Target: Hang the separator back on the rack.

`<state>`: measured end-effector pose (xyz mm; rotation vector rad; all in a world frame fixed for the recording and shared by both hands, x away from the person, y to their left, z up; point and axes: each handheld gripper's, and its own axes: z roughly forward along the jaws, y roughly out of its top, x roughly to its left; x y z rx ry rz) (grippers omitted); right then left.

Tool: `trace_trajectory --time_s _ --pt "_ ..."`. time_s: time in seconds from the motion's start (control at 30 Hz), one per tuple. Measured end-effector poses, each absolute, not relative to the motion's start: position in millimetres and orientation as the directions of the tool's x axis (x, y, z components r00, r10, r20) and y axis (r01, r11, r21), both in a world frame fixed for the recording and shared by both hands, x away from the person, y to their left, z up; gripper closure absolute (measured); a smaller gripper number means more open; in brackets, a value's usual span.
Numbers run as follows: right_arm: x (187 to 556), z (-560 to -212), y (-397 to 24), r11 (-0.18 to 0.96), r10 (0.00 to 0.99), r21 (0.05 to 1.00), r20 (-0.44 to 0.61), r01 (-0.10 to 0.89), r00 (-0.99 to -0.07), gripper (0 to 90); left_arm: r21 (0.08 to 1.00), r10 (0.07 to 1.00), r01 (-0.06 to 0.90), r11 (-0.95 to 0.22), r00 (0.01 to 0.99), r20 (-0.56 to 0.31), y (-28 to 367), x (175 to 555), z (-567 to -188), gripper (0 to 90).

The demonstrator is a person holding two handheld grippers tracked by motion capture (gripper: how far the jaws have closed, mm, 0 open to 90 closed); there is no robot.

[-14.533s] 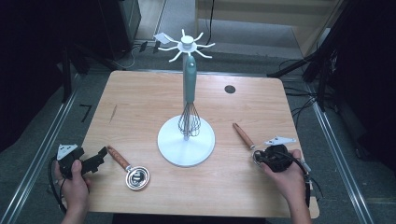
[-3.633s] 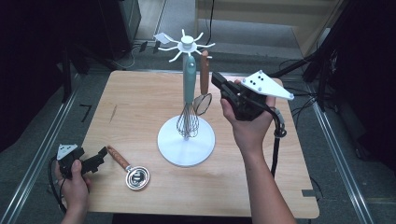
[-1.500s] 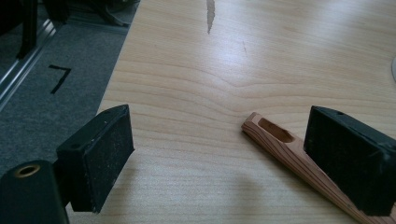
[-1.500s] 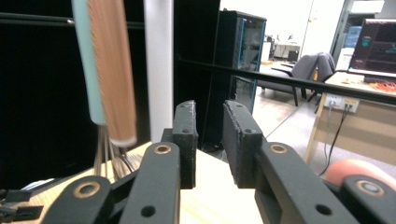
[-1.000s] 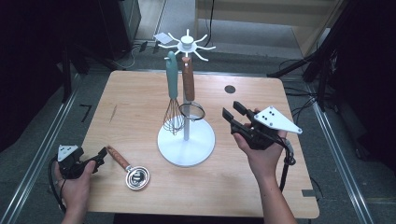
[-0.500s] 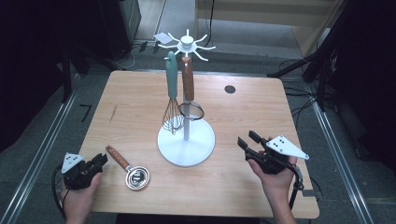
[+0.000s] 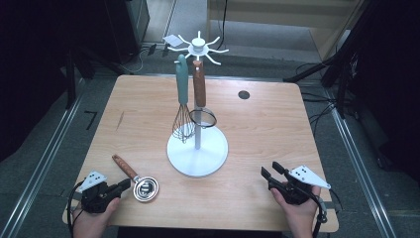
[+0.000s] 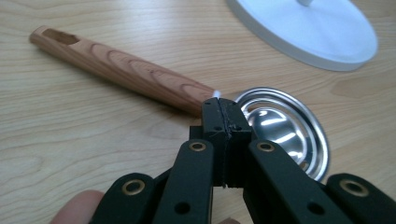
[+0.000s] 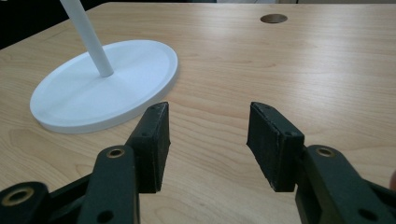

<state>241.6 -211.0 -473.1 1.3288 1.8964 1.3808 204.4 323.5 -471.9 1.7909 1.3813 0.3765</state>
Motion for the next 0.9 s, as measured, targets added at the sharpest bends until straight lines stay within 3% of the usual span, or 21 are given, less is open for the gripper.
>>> trace_trajectory --time_s 0.2,0.9 --pt "242 -476 -213 0.011 0.888 0.895 0.196 0.445 -0.416 51.8 0.741 0.920 0.665 -0.099 0.345 -0.187 321 204 -472 90.0" --pt "245 -481 -211 0.024 0.877 0.888 0.201 0.459 -0.436 52.7 0.693 0.903 0.700 -0.174 0.394 -0.172 309 215 -484 90.0"
